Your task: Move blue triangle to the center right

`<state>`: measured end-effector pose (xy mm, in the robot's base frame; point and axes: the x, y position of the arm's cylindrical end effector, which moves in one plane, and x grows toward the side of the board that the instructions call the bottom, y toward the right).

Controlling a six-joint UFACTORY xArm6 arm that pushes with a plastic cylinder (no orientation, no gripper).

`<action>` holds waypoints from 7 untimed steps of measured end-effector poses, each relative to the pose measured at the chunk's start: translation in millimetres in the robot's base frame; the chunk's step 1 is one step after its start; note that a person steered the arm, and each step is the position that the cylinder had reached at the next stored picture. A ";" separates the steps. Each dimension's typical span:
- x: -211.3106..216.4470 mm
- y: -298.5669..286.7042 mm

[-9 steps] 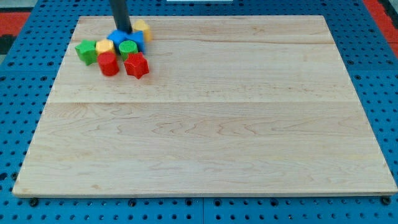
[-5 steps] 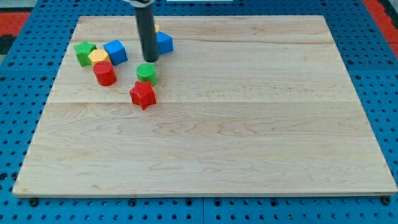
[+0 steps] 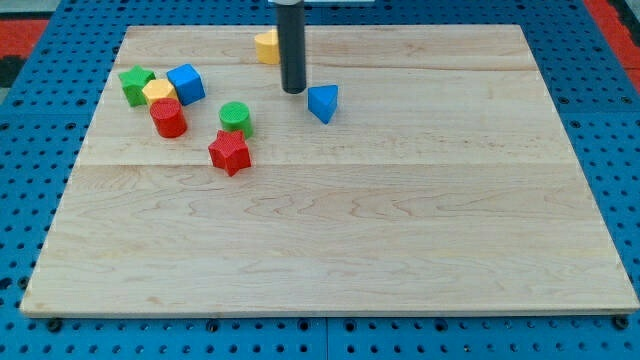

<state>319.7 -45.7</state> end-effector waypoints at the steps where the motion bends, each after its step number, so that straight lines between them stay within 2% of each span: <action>1: 38.7 5.3; 3: 27.3 128.5; 4: 7.8 43.4; 5: -11.2 32.2; 6: -23.4 113.5; 7: 14.1 182.3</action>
